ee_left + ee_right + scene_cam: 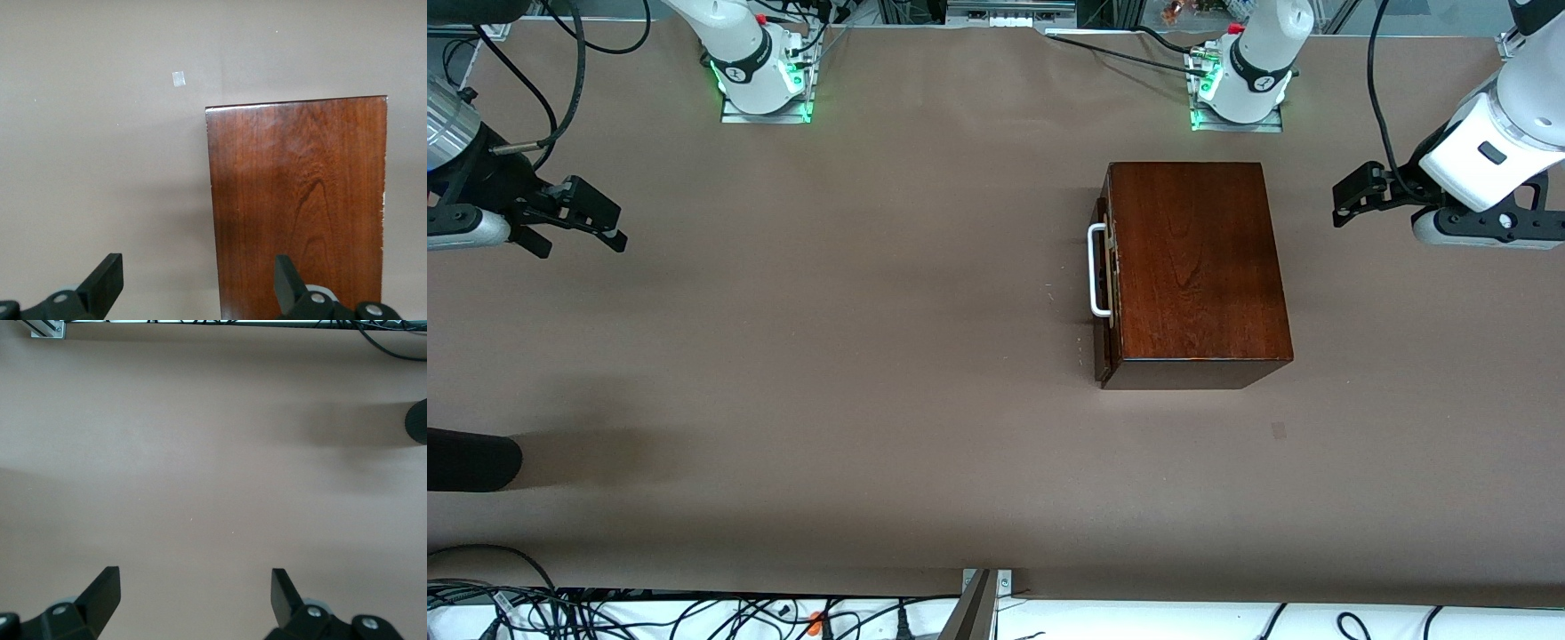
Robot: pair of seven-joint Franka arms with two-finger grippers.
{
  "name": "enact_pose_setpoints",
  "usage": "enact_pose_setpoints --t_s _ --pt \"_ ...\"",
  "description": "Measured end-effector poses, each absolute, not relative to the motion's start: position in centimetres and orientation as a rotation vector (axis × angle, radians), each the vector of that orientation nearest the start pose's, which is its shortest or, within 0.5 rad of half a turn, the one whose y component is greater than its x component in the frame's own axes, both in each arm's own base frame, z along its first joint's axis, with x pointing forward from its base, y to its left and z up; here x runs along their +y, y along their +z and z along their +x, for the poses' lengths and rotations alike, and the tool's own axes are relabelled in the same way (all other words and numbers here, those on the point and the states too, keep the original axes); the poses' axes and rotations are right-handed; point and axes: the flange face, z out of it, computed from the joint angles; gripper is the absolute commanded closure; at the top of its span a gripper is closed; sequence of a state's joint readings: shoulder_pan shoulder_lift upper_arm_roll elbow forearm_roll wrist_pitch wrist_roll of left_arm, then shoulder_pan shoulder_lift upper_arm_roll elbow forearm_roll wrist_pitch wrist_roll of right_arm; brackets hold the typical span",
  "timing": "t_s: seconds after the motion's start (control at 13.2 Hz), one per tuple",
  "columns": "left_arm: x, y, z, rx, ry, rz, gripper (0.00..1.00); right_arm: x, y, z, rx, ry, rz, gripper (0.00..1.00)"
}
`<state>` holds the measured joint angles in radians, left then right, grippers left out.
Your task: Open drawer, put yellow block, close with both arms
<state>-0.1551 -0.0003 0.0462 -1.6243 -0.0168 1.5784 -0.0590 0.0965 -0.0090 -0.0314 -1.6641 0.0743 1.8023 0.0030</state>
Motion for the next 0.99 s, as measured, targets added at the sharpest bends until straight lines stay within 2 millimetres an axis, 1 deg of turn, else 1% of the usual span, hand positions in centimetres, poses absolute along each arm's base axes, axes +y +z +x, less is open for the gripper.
enact_pose_setpoints --t_s 0.15,0.61,0.99 --pt "-5.9 59.5 54.8 0.084 0.069 -3.154 0.00 4.3 60.7 57.0 -0.077 -0.221 -3.054 0.00" --pt "-5.8 60.0 54.8 0.083 0.039 -3.156 0.00 4.3 60.7 57.0 -0.077 -0.222 -3.054 0.00" --pt "-4.9 60.1 54.8 0.057 0.037 -3.157 0.00 4.3 60.7 57.0 -0.077 -0.222 -3.054 0.00"
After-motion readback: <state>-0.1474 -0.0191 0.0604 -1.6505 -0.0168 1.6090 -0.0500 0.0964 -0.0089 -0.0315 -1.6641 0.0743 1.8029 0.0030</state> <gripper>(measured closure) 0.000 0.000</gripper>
